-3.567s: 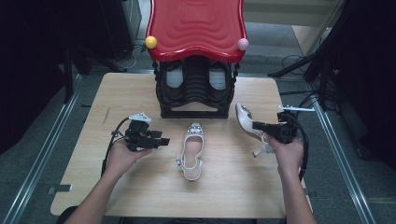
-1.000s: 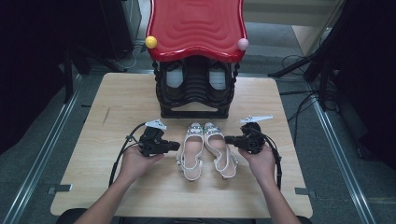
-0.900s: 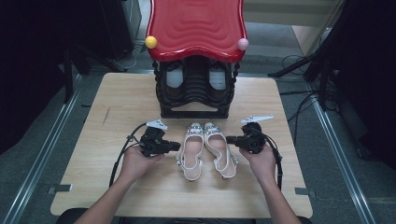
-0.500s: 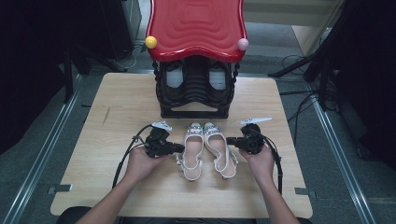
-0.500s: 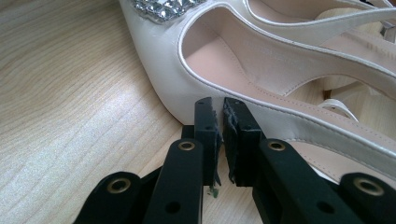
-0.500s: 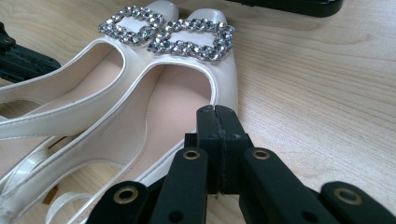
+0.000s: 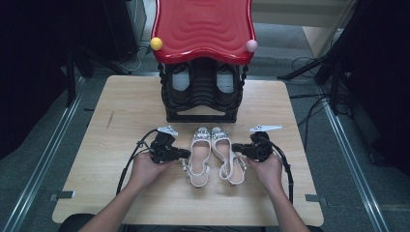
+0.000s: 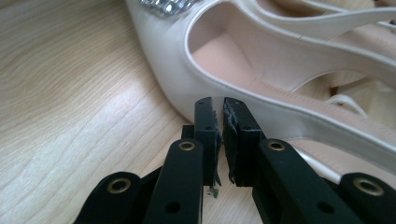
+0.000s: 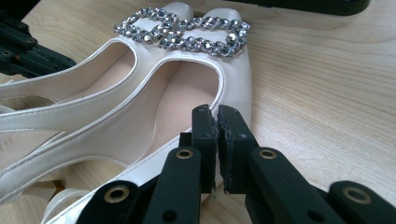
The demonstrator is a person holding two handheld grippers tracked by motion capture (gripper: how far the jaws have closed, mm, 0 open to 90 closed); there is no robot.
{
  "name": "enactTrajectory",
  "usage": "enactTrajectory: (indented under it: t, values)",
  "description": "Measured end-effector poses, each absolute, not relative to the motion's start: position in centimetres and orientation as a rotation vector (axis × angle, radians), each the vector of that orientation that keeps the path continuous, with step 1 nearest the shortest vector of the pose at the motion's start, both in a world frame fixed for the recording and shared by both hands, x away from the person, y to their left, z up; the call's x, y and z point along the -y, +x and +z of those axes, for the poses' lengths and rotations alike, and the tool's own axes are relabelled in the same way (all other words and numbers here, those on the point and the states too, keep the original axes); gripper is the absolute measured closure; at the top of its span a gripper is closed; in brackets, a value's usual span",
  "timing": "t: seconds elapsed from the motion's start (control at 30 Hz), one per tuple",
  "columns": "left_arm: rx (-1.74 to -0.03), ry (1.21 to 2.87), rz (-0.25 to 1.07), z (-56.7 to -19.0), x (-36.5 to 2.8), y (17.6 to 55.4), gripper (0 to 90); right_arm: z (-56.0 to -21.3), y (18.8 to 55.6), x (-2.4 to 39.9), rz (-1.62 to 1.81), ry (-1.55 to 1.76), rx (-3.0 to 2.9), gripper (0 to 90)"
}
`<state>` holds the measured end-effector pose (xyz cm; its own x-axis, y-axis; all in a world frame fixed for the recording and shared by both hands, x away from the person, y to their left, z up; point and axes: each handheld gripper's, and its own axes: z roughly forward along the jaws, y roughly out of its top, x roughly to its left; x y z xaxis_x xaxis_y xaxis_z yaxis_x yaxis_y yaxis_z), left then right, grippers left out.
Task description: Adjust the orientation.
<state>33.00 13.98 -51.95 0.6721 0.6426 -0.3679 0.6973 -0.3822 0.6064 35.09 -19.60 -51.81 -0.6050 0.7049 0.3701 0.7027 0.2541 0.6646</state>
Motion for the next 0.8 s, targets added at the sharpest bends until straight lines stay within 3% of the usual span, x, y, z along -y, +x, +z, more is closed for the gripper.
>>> enactTrajectory:
  t: [0.27, 0.8]
  values:
    - [-1.017, 2.123, -0.087, -52.2, -13.5, 32.8, 88.8, -52.0, 35.1, 19.6, 1.309, 1.419, -2.473, 81.4]
    - [-0.968, 2.135, -0.152, -52.3, -12.2, 31.9, 89.0, -52.0, 35.2, 19.6, 1.317, 1.456, -2.477, 82.6]
